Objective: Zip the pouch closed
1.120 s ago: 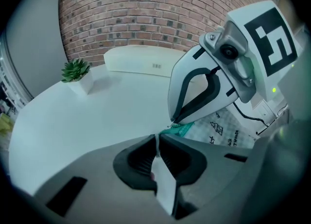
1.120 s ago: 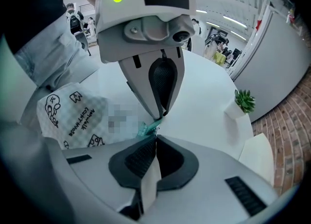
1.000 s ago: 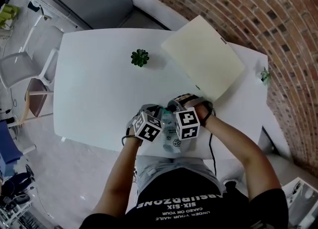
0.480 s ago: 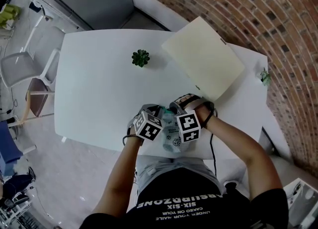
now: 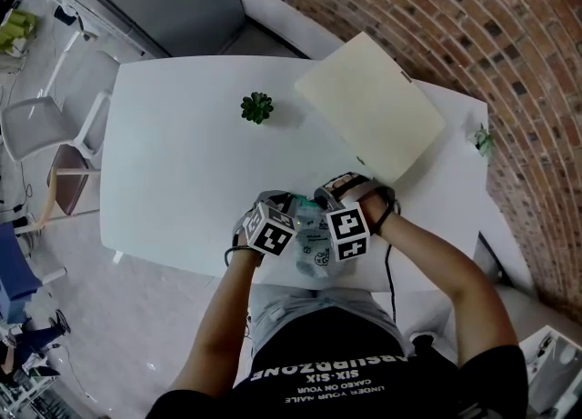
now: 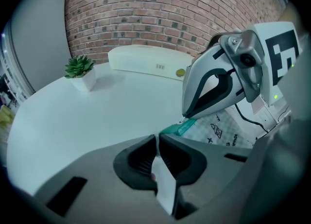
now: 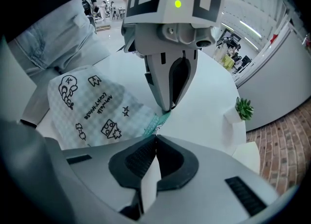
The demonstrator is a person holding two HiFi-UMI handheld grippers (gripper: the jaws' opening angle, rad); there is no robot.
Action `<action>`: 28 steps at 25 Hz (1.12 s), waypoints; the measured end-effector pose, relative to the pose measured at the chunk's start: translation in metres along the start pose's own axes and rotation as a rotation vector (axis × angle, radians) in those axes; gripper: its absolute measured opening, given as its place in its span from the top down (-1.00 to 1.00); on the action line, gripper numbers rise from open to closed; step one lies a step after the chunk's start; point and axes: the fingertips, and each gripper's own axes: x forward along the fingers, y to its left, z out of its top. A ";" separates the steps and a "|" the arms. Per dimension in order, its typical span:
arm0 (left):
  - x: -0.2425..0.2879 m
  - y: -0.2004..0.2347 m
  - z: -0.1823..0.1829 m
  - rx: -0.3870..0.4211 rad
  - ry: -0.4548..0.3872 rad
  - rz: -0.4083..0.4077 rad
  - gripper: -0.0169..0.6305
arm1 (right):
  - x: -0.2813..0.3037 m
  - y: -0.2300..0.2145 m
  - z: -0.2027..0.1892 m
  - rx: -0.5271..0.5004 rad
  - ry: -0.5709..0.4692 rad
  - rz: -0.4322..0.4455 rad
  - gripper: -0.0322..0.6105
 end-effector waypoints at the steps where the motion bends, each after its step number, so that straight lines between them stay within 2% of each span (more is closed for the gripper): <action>1: 0.000 0.000 0.000 -0.001 0.000 0.000 0.85 | 0.000 0.000 0.000 0.003 -0.001 0.000 0.90; 28: 0.000 0.000 0.000 -0.016 0.006 0.005 0.85 | -0.014 0.015 -0.012 0.002 0.036 -0.020 0.90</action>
